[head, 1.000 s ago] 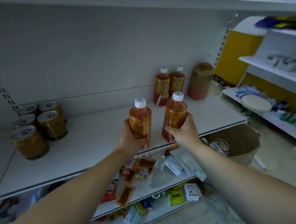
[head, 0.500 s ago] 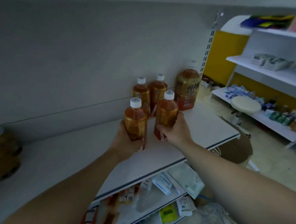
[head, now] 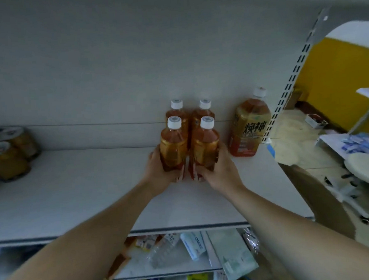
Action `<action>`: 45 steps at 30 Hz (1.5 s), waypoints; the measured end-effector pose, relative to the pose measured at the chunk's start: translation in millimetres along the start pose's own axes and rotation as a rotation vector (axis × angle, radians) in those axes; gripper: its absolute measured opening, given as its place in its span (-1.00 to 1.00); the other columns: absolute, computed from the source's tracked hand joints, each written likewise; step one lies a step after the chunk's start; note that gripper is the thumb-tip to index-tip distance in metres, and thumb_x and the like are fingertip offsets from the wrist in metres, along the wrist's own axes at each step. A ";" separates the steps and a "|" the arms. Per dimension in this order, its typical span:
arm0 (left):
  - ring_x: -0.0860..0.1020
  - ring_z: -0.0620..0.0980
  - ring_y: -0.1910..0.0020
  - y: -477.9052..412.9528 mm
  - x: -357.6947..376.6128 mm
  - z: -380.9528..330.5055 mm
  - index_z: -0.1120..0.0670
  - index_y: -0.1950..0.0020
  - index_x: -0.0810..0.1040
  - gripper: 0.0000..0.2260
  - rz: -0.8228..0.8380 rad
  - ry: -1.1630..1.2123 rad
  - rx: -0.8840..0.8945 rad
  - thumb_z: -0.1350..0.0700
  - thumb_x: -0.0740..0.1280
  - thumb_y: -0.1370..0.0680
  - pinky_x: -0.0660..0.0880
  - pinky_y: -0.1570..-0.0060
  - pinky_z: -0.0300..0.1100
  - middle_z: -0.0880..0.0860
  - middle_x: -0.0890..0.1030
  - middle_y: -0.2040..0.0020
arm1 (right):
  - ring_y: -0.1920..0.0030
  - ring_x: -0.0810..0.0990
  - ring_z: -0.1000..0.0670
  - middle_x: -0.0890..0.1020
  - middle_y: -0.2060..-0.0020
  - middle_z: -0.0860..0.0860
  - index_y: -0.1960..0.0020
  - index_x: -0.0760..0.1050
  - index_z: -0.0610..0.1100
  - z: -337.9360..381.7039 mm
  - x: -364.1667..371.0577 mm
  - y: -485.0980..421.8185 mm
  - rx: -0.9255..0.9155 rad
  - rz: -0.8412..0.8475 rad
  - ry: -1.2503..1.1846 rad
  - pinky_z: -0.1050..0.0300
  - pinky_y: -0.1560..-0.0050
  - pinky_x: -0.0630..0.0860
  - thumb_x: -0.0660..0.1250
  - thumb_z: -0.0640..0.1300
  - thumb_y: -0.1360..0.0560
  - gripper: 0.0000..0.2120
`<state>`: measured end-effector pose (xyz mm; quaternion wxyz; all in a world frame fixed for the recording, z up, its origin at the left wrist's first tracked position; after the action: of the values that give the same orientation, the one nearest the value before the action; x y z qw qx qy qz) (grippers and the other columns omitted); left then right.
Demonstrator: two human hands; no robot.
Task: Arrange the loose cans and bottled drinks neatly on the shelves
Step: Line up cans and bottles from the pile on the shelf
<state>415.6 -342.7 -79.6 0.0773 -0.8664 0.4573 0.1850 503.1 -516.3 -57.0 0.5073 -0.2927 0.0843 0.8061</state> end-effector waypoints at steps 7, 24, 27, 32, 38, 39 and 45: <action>0.55 0.07 -0.09 -4.5 2.1 -8.4 -0.14 -0.16 0.36 -0.31 -0.107 0.001 0.012 0.09 0.58 -0.12 0.55 -0.03 0.14 0.01 0.57 -0.12 | -0.27 0.48 -0.09 0.48 -0.28 -0.03 -0.47 0.18 0.00 -7.3 11.1 -24.8 0.002 -0.041 0.024 0.03 -0.19 0.43 0.53 0.04 -0.35 -0.18; 0.52 -0.09 -0.12 -24.3 11.4 4.2 -0.13 -0.33 0.24 -0.31 -0.015 0.066 0.061 0.26 0.50 -0.36 0.48 -0.10 -0.14 -0.20 0.53 -0.07 | -0.28 0.43 -0.11 0.41 -0.29 -0.10 -0.48 0.19 -0.11 -13.5 16.9 -27.1 0.008 -0.107 0.007 0.04 -0.21 0.42 0.49 0.05 -0.39 -0.21; 0.51 -0.23 -0.04 -23.2 11.4 1.5 -0.01 -0.41 0.22 -0.29 0.012 0.055 0.048 0.28 0.49 -0.38 0.42 0.08 -0.44 -0.23 0.50 -0.03 | -0.27 0.45 -0.10 0.42 -0.29 -0.09 -0.48 0.20 -0.11 -14.2 16.7 -25.9 0.013 -0.115 -0.002 0.05 -0.18 0.44 0.50 0.05 -0.39 -0.21; 0.50 -0.25 -0.03 -22.9 13.0 -1.7 0.02 -0.43 0.20 -0.29 0.033 0.006 0.028 0.28 0.48 -0.40 0.41 0.06 -0.42 -0.26 0.49 -0.03 | -0.30 0.40 -0.12 0.37 -0.29 -0.09 -0.48 0.19 -0.11 -14.0 14.4 -26.1 0.033 -0.114 0.037 -0.01 -0.24 0.41 0.50 0.05 -0.38 -0.19; 0.46 -0.04 -0.19 -17.3 10.3 -19.1 0.09 -0.45 0.15 -0.28 0.103 -0.136 0.016 0.26 0.47 -0.42 0.34 -0.06 -0.28 -0.12 0.45 -0.10 | -0.32 0.39 -0.15 0.40 -0.29 -0.10 -0.44 0.21 -0.08 -7.3 8.0 -32.2 0.072 0.014 0.117 -0.04 -0.24 0.41 0.52 0.10 -0.33 -0.18; 0.43 -0.06 -0.20 -15.3 7.9 -22.7 0.11 -0.46 0.13 -0.26 0.122 -0.178 0.018 0.26 0.48 -0.41 0.31 -0.04 -0.35 -0.10 0.43 -0.13 | -0.31 0.41 -0.15 0.41 -0.28 -0.10 -0.43 0.23 -0.07 -2.8 2.3 -34.0 0.063 0.019 0.144 -0.05 -0.22 0.43 0.52 0.14 -0.30 -0.17; 0.33 0.10 -0.40 2.6 -35.0 -41.2 -0.01 -0.56 -0.07 -0.12 0.162 -0.466 -0.061 -0.07 0.45 -0.44 0.33 -0.18 -0.16 0.09 0.22 -0.51 | -0.46 0.21 -0.14 0.21 -0.47 -0.10 -0.55 0.00 -0.08 50.8 -36.2 -46.9 -0.081 0.001 0.293 -0.08 -0.38 0.28 0.43 0.24 -0.37 -0.04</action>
<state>405.8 -330.0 -27.9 0.1396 -0.7628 0.4892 0.3991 535.5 -500.1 12.1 0.4770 -0.4275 0.1251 0.7577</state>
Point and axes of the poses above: each hand's wrist, its own y-axis away from the middle knuckle, its own x-axis out of the palm, z = x × y, the point moved 6 cm from there along -y, towards the middle knuckle
